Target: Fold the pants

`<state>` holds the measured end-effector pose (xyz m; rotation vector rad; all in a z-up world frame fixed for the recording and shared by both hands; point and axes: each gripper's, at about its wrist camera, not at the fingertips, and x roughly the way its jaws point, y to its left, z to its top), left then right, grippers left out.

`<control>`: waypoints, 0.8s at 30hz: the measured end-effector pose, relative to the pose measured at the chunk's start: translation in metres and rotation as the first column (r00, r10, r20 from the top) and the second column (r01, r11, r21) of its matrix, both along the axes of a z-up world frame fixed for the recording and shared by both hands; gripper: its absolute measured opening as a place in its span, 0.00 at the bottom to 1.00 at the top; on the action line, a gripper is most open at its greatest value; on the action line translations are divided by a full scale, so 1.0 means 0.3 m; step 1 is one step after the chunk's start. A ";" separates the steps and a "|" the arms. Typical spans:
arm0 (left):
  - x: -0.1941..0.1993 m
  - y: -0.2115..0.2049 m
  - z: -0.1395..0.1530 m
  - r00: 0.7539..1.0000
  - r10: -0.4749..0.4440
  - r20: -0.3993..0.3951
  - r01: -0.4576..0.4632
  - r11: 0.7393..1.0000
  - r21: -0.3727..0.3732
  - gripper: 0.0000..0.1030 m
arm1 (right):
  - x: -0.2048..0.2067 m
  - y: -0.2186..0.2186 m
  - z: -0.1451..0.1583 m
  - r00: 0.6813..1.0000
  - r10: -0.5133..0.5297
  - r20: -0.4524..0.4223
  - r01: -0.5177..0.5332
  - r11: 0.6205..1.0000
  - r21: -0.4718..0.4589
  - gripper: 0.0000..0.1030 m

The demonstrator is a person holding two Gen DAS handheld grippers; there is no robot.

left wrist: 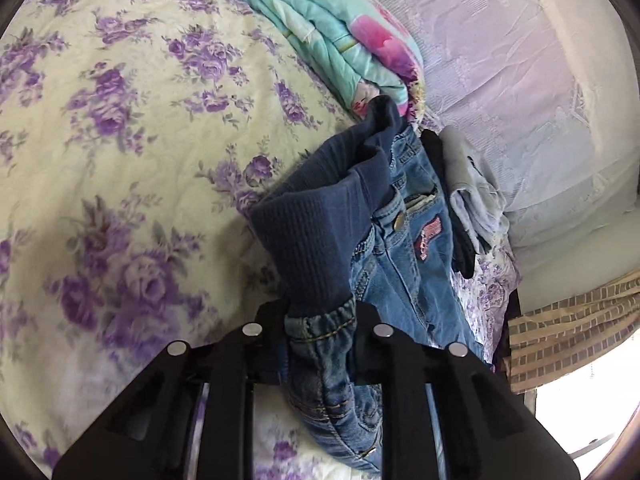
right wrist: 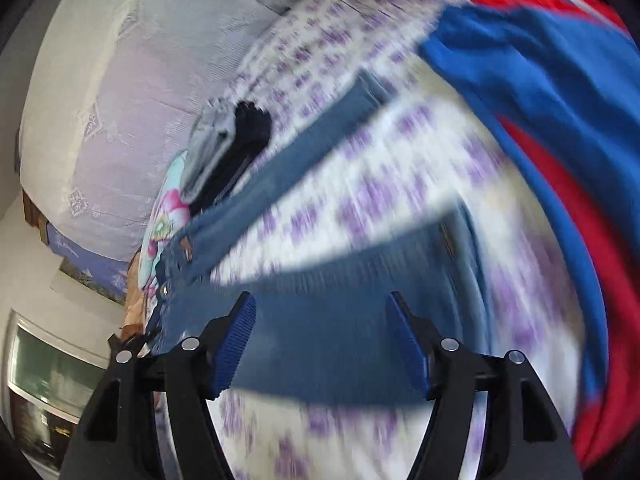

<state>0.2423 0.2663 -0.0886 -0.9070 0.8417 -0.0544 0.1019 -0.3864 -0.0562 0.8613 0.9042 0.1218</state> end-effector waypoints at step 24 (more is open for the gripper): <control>-0.543 0.010 -0.020 0.995 0.101 0.009 -0.100 0.991 -0.091 0.18 | 0.200 -0.127 -0.159 0.999 0.021 -0.031 -0.021 1.000 0.014 0.07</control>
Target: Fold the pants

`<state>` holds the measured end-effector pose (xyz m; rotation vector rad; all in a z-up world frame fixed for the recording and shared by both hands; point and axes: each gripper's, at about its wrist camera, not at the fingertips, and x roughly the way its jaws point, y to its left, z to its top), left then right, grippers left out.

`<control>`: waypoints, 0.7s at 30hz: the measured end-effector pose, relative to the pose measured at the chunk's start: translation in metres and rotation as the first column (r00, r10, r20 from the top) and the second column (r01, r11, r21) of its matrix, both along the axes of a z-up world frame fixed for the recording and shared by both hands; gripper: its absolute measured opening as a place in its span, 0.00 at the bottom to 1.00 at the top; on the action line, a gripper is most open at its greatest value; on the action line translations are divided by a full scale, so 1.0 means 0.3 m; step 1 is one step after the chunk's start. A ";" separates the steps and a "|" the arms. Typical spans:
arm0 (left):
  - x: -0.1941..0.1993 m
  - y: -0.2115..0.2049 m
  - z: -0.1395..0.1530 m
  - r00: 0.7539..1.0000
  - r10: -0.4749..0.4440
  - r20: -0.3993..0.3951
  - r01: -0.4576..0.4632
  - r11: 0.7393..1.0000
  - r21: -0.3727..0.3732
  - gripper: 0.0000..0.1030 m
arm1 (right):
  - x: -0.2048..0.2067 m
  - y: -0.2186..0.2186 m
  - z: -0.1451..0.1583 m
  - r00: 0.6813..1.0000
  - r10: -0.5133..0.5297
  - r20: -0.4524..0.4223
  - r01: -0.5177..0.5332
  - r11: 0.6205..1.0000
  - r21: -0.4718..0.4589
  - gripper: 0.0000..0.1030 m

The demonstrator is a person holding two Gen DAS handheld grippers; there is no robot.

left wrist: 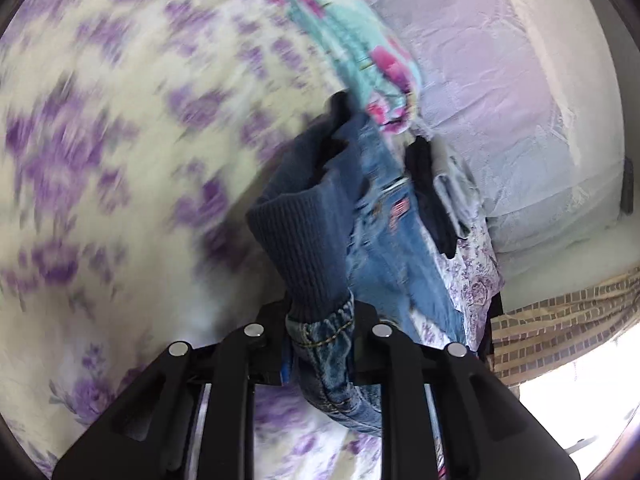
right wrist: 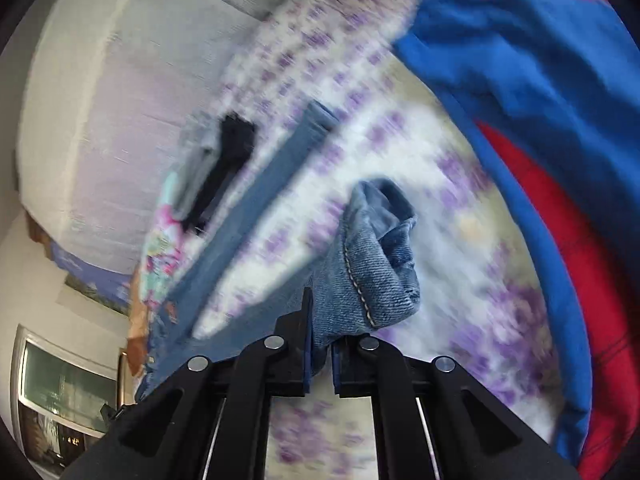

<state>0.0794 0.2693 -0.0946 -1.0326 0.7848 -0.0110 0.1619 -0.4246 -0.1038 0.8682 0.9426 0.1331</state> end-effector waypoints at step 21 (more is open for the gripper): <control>0.100 -0.103 0.365 0.996 -0.021 0.084 -0.011 0.931 0.364 0.71 | 0.060 0.095 0.313 0.962 0.044 0.269 -0.014 0.993 -0.113 0.75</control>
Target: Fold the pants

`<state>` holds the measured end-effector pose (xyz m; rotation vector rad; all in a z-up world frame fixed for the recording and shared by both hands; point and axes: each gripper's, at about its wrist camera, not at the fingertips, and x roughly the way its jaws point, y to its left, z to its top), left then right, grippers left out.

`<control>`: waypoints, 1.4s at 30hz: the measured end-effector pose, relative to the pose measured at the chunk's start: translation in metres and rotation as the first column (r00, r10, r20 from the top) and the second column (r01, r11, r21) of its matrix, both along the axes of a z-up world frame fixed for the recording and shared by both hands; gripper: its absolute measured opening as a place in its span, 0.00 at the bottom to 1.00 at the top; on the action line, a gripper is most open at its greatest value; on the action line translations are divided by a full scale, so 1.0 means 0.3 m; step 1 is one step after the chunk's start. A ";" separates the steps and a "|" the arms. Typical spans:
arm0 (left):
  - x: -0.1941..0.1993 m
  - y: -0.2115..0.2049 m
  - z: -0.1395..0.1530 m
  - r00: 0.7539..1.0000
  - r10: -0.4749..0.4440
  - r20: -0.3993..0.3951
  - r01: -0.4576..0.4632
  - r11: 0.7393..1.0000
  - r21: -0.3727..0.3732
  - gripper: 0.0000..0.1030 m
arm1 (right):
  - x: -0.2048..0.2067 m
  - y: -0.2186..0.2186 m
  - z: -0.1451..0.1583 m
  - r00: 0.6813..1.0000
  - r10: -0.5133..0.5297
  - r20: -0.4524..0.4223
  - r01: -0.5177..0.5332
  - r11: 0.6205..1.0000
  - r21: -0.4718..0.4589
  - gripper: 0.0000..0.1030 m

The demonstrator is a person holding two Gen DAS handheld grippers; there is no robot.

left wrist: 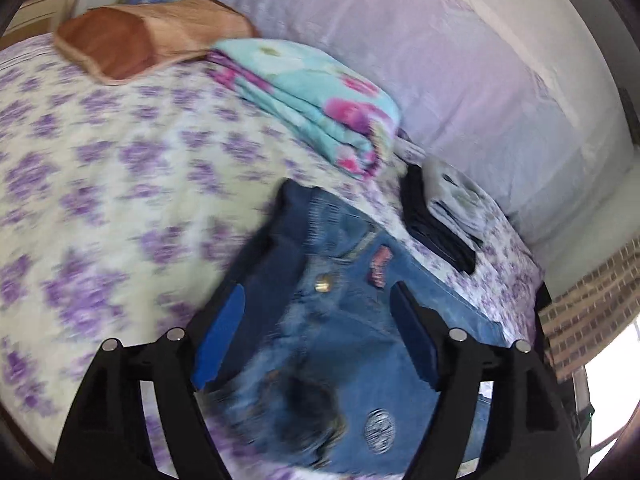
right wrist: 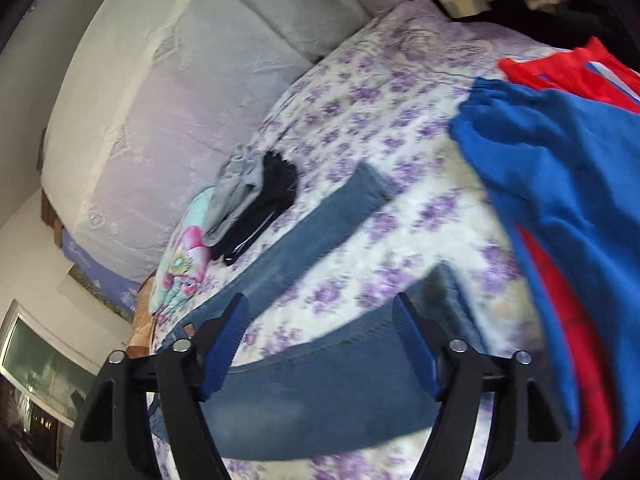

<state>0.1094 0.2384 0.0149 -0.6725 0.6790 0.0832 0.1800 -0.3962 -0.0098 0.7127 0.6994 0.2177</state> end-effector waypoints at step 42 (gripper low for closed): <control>0.533 0.108 -0.262 0.968 0.079 -0.237 -0.062 0.995 0.081 0.73 | 0.676 -0.120 -0.246 0.965 0.005 -0.262 0.000 1.000 0.019 0.35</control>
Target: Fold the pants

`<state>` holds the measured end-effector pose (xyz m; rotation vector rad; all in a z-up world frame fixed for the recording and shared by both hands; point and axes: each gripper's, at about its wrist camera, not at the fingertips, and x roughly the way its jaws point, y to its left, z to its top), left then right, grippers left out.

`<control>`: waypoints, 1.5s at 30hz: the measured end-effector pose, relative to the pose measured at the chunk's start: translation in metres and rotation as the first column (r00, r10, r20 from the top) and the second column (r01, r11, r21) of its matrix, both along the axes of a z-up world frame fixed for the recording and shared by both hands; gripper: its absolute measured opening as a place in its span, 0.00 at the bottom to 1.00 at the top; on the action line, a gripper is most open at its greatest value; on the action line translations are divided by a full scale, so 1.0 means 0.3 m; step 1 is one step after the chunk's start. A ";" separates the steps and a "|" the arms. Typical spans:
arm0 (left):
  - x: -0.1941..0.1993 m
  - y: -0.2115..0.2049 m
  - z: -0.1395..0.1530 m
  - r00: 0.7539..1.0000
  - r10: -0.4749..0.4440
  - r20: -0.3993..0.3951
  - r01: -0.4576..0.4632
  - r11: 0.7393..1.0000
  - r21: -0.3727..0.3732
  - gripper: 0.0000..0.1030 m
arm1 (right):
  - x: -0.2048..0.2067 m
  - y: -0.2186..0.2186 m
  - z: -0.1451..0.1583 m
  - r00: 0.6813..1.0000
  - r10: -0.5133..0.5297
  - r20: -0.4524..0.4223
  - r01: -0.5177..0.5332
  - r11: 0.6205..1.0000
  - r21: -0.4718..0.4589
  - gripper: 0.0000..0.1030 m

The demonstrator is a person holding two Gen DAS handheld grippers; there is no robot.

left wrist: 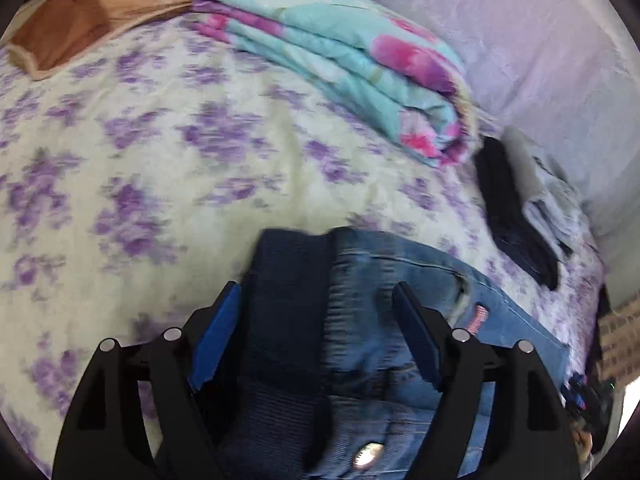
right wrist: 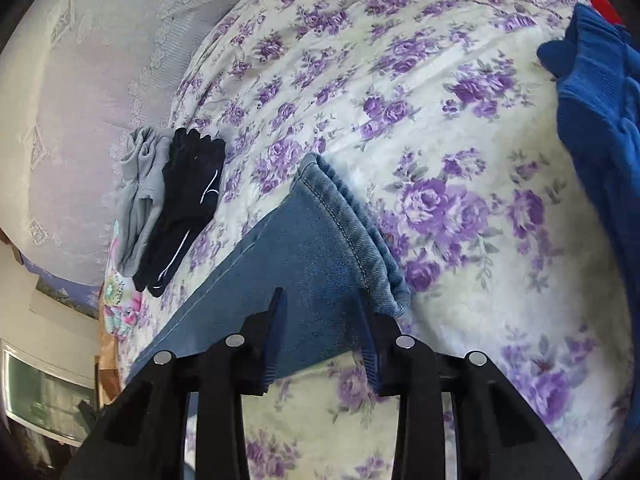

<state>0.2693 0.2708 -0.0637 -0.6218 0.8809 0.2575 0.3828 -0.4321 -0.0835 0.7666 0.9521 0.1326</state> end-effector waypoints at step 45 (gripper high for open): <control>0.063 0.161 0.047 0.991 -0.123 0.046 0.131 0.951 -0.279 0.16 | 0.186 0.017 0.204 0.995 0.065 0.077 -0.057 0.993 -0.107 0.20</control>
